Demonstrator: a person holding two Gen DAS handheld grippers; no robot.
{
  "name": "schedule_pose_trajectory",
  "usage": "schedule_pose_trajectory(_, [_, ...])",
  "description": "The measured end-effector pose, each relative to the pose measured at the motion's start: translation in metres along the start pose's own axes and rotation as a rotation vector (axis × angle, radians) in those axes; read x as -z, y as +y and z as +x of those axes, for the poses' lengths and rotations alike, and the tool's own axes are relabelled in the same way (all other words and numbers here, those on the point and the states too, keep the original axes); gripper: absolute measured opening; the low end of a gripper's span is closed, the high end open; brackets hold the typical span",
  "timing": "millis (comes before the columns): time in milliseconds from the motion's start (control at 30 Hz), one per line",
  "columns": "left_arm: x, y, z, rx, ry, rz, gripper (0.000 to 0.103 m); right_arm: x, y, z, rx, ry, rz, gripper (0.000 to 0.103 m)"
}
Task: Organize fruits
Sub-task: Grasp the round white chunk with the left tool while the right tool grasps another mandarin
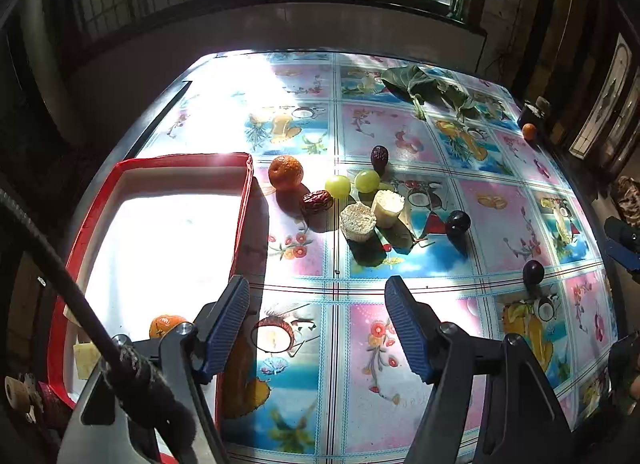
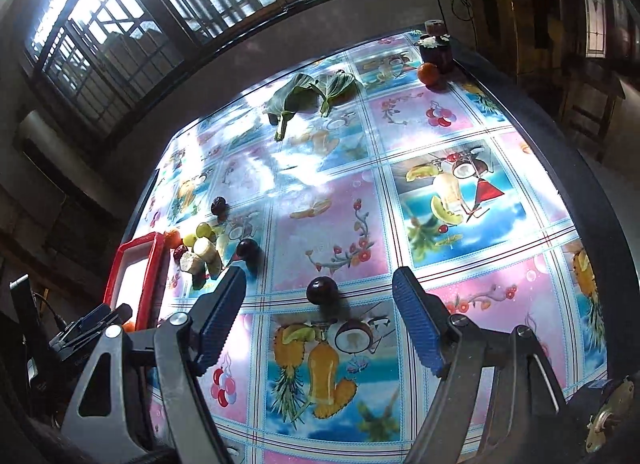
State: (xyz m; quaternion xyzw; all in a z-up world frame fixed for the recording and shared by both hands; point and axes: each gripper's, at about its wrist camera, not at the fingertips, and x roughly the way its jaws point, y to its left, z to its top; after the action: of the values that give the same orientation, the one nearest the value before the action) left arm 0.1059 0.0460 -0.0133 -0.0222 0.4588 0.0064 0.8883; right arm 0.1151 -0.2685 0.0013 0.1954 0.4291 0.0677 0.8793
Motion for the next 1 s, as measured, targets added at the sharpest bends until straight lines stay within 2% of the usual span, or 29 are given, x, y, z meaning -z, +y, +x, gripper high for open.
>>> schedule_pose_trajectory(100, [-0.011,-0.008,0.022,0.014,0.020,-0.003,0.069,-0.022,-0.015,0.015,0.029,-0.037,0.054,0.077])
schedule_pose_trajectory(233, [-0.024,-0.010,0.054,0.023,0.083,-0.030,0.053,-0.054,-0.037,0.047,0.114,-0.076,0.120,0.077])
schedule_pose_trajectory(433, [-0.030,-0.010,0.077,0.049,0.114,-0.026,0.052,-0.109,-0.071,0.098,0.209,-0.125,0.190,0.077])
schedule_pose_trajectory(600, [-0.035,-0.007,0.090,0.061,0.128,-0.031,0.052,-0.150,-0.083,0.129,0.288,-0.176,0.147,0.077])
schedule_pose_trajectory(700, [-0.036,-0.003,0.094,0.088,0.126,-0.046,0.052,-0.170,-0.098,0.145,0.345,-0.172,0.156,0.077])
schedule_pose_trajectory(867, [-0.038,-0.003,0.096,0.109,0.118,-0.043,0.052,-0.196,-0.108,0.169,0.393,-0.157,0.140,0.076])
schedule_pose_trajectory(1000, [-0.040,0.001,0.098,0.168,0.106,-0.057,0.052,-0.206,-0.106,0.191,0.445,-0.100,0.116,0.066])
